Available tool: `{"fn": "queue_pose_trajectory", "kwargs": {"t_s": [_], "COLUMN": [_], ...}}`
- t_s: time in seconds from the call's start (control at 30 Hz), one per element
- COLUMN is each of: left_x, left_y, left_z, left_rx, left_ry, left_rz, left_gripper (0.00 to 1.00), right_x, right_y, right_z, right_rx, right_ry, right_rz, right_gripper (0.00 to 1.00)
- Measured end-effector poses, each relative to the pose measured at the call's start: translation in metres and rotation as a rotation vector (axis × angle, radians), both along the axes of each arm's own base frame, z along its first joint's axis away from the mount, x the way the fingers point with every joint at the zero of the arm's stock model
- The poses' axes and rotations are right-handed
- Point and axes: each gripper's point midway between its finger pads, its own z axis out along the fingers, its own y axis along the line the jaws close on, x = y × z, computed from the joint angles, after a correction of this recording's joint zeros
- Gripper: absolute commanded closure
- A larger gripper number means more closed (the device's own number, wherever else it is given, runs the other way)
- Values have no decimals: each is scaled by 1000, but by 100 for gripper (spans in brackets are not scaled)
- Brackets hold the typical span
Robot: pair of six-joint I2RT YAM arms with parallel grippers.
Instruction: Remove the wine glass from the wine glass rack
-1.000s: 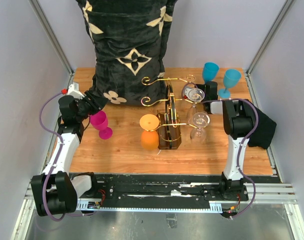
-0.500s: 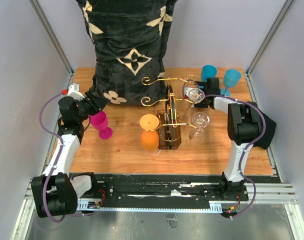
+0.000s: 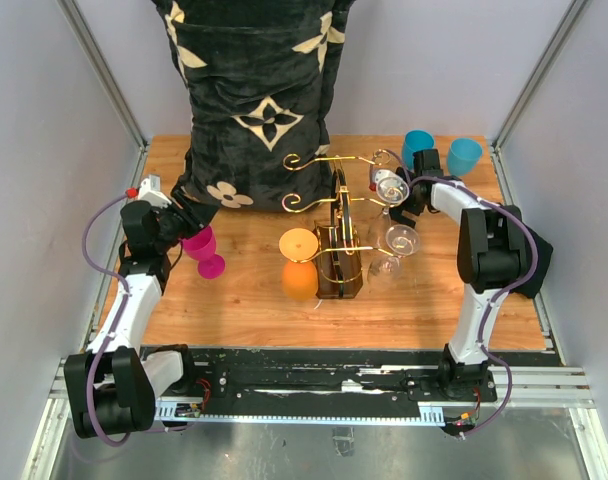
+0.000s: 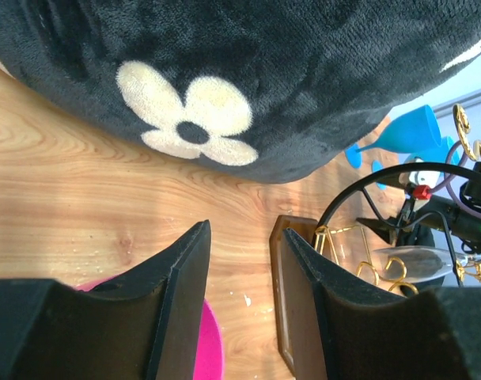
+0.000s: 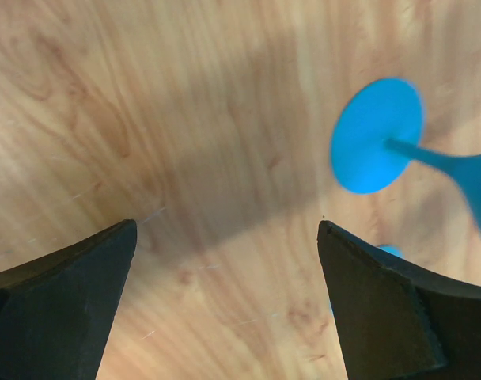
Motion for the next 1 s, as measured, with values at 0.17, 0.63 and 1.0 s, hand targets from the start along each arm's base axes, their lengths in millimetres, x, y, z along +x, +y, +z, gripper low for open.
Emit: {"fn": "queue_pose_trajectory", "kwargs": {"t_s": [0.17,0.63,1.0], "left_x": [1,11,11], "left_y": [2,-30,-97], "left_z": [3,66,100], "left_rx": [2,78,109], "left_ry": [-2,-85,-56], "left_rz": [14,-71,-282], "left_gripper": [55,56,65], "right_x": [-31,-135,-152], "right_y": [-3,-34,-89], "right_z": [-8,-2,45], "right_rx": [53,23,100], "right_ry": [170,480,391], "right_rz": [-122,-637,-1066], "right_gripper": [2,2,2]}}
